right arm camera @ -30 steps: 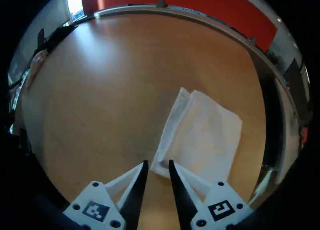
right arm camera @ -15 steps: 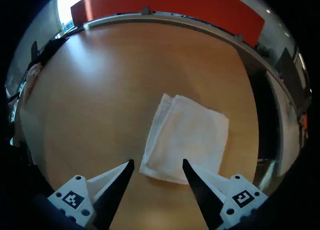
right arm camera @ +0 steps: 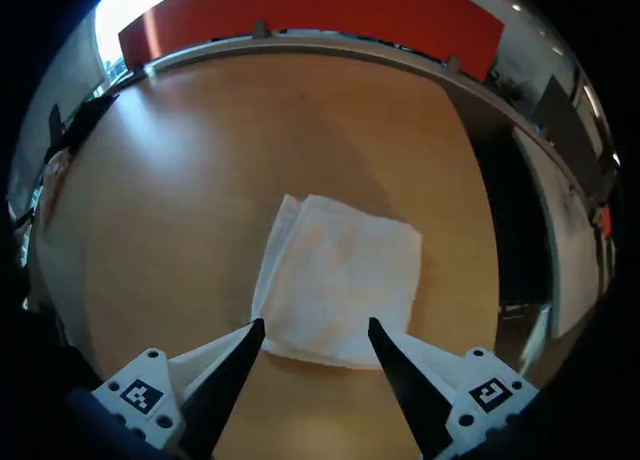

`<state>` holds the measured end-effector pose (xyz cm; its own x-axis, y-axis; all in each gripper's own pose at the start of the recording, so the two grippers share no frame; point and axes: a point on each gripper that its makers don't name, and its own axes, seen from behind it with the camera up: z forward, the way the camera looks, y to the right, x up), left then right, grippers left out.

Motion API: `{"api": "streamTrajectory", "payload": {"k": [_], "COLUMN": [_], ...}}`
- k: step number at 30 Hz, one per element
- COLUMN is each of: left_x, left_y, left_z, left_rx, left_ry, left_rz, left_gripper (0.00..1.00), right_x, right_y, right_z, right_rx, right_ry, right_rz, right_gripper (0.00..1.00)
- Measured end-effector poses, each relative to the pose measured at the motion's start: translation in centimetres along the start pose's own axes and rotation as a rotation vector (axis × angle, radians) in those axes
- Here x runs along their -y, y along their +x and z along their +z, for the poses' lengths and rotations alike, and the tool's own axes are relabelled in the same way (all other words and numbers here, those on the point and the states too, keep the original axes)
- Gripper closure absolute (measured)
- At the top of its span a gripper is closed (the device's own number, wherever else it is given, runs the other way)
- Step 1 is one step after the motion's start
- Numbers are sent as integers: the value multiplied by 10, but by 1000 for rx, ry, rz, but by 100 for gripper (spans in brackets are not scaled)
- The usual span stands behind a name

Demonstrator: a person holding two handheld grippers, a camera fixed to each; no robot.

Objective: Fold towel

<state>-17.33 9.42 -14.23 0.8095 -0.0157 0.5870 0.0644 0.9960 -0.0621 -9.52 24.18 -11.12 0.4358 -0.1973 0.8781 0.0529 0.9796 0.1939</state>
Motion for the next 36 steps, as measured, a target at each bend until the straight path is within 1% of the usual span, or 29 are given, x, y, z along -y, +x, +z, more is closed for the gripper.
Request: {"api": "streamTrajectory", "payload": {"k": [3,9,15,24,29,33,36], "left_x": [0,-1,0,3,4,3,3], "left_y": [0,-1,-2,-7,-7,-5,-2], "left_z": [1,1,-1,-4,-4,-3,-2], "left_rx": [1,3,8,23,27,23,17], "left_ry": [0,1,7,19,23,23,21], "left_rz": [-1,-3,-1,7,11,8,3], "left_gripper": [5,5,5,5,5,5,5], "right_x": [-6,-4,5,9,10,11,9], "right_y": [3,2,-7,-24,-31,-26,-20], "right_z": [-2,1,13,30,36,32,25], "right_rx": [-5,-6,7,35,48,31,12], "right_ry": [-8,-5,2,9,11,13,9], "right_rz": [9,13,5,1,-8,-8,-5], "right_gripper": [0,0,0,0,0,0,0]}}
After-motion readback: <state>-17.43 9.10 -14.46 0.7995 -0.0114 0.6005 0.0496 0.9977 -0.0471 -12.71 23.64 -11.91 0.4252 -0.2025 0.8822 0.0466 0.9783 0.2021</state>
